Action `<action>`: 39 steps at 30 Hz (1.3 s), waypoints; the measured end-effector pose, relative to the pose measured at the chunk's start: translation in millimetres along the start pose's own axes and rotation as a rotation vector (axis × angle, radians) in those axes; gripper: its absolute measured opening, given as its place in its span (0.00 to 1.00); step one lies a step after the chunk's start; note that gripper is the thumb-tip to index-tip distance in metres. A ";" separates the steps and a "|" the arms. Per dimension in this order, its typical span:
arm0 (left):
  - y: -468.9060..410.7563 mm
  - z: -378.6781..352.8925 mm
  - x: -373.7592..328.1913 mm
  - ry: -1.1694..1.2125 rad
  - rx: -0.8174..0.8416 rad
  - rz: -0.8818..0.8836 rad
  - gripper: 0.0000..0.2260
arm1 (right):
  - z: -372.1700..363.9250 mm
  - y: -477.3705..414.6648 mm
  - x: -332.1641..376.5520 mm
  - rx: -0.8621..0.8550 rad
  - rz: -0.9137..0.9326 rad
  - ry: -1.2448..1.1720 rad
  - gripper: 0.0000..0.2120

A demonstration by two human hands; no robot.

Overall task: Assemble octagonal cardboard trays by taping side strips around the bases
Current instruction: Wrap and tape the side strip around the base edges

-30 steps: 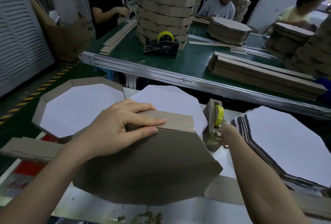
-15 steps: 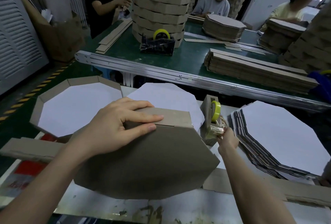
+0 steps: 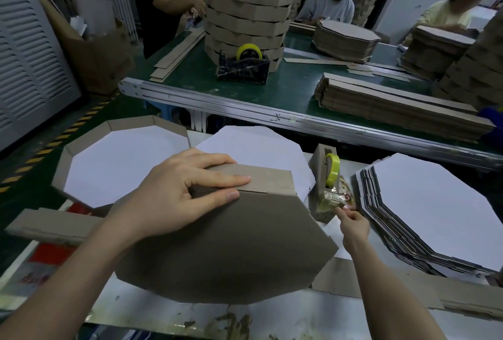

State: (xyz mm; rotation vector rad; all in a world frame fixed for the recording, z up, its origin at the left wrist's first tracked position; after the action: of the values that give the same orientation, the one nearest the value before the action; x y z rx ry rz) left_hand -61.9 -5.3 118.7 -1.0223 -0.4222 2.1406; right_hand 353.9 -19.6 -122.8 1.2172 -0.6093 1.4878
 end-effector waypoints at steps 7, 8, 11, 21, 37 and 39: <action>-2.4 -2.7 2.4 0.000 0.002 0.003 0.13 | 6.0 -8.4 -12.7 0.035 -0.013 0.067 0.09; -2.6 -2.8 2.5 0.001 0.000 0.004 0.13 | 3.9 -5.0 -15.5 0.083 -0.023 0.074 0.09; -3.1 -3.2 2.6 0.004 0.005 0.005 0.13 | -7.2 13.4 -10.0 0.257 -0.049 0.088 0.09; 14.9 2.5 1.2 -0.041 -0.001 -0.018 0.13 | -25.8 116.4 118.8 0.570 0.283 -0.021 0.04; 38.2 16.5 -21.2 0.191 -0.109 0.059 0.08 | 56.8 291.3 211.1 0.705 0.733 -0.128 0.04; 38.9 17.0 -19.2 0.348 -0.158 0.197 0.08 | 64.9 304.0 209.0 0.720 0.853 -0.047 0.04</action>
State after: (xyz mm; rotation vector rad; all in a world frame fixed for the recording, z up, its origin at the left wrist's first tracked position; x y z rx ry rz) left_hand -84.9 -45.8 118.2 -1.5510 -0.3353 2.0636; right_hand 114.7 -82.4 158.5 1.6312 -0.6886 2.5477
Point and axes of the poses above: each hand's wrist, its own y-axis away from the middle knuckle, its own z-axis out of the back of the hand, x = y × z, the point moved 4 cm from there along -y, towards the middle knuckle, and after that the axes turned 13 degrees about -x, right-handed, at the moved point
